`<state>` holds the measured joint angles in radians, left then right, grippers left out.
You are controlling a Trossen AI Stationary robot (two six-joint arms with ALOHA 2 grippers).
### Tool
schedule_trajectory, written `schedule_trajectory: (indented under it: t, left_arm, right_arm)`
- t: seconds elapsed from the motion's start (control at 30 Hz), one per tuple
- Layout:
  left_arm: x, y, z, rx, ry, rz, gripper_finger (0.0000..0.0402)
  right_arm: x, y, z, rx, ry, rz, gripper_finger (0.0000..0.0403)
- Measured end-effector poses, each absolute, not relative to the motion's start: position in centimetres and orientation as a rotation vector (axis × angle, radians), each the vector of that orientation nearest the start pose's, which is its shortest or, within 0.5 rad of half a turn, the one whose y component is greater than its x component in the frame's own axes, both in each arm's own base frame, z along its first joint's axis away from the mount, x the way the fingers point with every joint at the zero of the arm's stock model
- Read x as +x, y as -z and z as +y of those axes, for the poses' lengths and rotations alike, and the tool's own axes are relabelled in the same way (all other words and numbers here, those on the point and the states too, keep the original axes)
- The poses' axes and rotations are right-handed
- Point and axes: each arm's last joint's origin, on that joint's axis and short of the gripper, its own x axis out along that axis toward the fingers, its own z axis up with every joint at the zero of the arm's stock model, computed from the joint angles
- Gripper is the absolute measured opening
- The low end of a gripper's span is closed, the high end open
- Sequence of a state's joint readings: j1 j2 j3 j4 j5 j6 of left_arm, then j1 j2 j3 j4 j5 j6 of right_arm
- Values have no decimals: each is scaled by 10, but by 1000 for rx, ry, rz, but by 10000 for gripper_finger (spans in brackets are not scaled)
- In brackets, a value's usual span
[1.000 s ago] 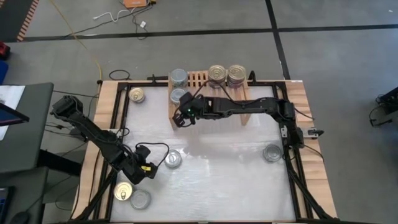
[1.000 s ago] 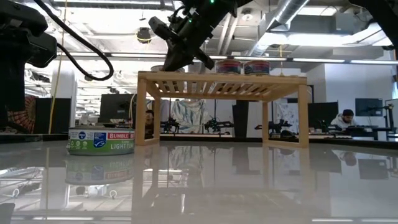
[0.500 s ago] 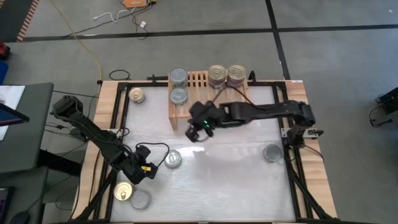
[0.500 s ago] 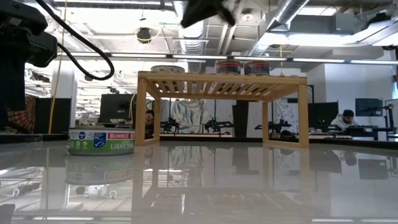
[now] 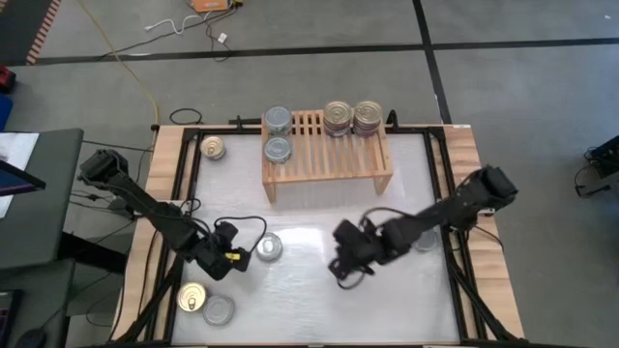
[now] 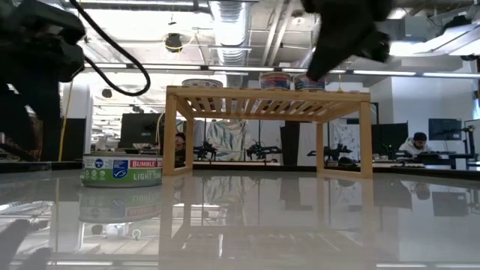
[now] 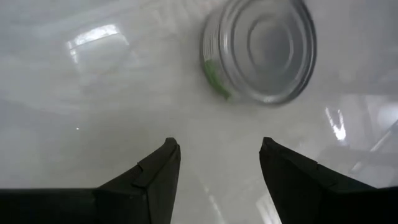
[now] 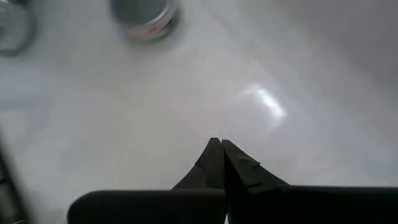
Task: Stack canned seafood by type on shelf
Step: Move the green tuna can to the center of the table
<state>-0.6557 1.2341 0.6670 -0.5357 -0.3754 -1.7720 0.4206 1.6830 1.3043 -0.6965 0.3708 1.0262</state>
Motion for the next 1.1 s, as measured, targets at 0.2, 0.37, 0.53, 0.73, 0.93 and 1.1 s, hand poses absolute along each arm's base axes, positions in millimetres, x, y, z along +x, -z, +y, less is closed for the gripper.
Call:
schedule_trajectory:
  t: [0.2, 0.37, 0.53, 0.73, 0.93, 1.1]
  left_arm:
    - [186, -186, -108, -1063, -663, 806, 212]
    - [197, -173, -91, -1044, -806, 799, 212]
    - [214, -156, -86, -1079, -830, 858, 212]
    - [263, -166, -107, -1058, -332, 649, 212]
    - [272, -172, -101, -1106, -387, 598, 212]
    - [272, -171, -100, -1172, -417, 593, 212]
  right_arm:
    - [290, -220, 153, 727, 384, 764, 18]
    - [279, -209, 164, 790, 392, 740, 28]
    - [277, -209, 171, 797, 370, 734, 26]
    - [278, -210, 169, 776, 366, 734, 27]
    - [277, -208, 166, 807, 414, 747, 27]
    - [265, -201, 162, 851, 554, 816, 35]
